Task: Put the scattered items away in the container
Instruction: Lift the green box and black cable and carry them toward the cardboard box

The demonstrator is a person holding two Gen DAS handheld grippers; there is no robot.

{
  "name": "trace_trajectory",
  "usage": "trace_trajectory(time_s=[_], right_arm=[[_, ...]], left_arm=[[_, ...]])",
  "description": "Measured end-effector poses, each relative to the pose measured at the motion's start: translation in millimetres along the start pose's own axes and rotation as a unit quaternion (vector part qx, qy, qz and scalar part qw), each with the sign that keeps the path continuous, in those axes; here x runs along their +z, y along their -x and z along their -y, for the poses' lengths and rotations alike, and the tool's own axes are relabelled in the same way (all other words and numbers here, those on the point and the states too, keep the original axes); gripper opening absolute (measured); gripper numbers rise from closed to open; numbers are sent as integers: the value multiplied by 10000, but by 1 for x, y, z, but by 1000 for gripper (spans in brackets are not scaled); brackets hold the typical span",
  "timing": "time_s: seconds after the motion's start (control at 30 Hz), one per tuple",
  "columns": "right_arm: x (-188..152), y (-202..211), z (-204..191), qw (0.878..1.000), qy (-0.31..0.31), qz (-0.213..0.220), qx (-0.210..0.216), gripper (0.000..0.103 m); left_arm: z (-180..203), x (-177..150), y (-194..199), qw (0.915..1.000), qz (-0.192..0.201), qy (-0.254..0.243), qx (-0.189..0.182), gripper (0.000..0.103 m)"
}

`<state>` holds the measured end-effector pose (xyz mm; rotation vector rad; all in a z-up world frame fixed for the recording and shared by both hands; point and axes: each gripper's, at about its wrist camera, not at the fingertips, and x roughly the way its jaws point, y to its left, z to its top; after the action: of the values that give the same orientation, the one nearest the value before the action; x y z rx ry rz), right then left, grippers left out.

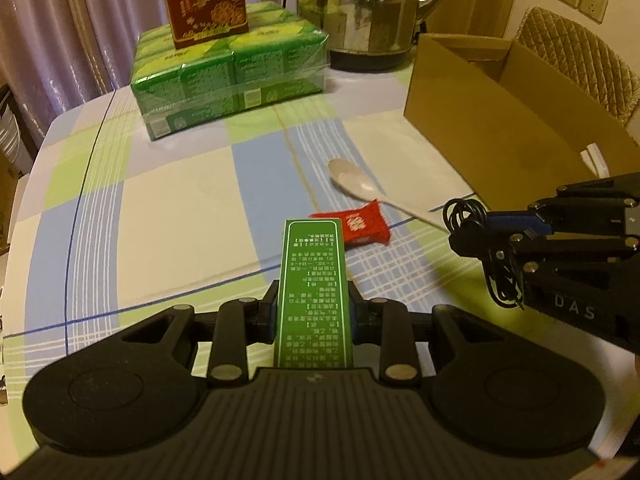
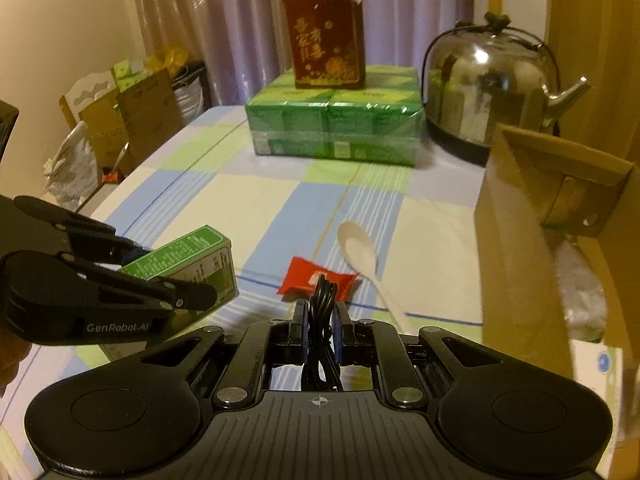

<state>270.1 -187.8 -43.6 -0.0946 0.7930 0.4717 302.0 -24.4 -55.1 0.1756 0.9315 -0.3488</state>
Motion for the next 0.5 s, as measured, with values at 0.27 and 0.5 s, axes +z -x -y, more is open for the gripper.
trace_trajectory(time_s=[0.27,0.5], right_arm=[[23,36,14,9985,-168,467,-230,8],[31,69,48,9921,-446,824,-833,8]], left_arm=[[27,18,18,9994,294,-61,-150,25],[63,44,32,9966,698,-54,-436,25]])
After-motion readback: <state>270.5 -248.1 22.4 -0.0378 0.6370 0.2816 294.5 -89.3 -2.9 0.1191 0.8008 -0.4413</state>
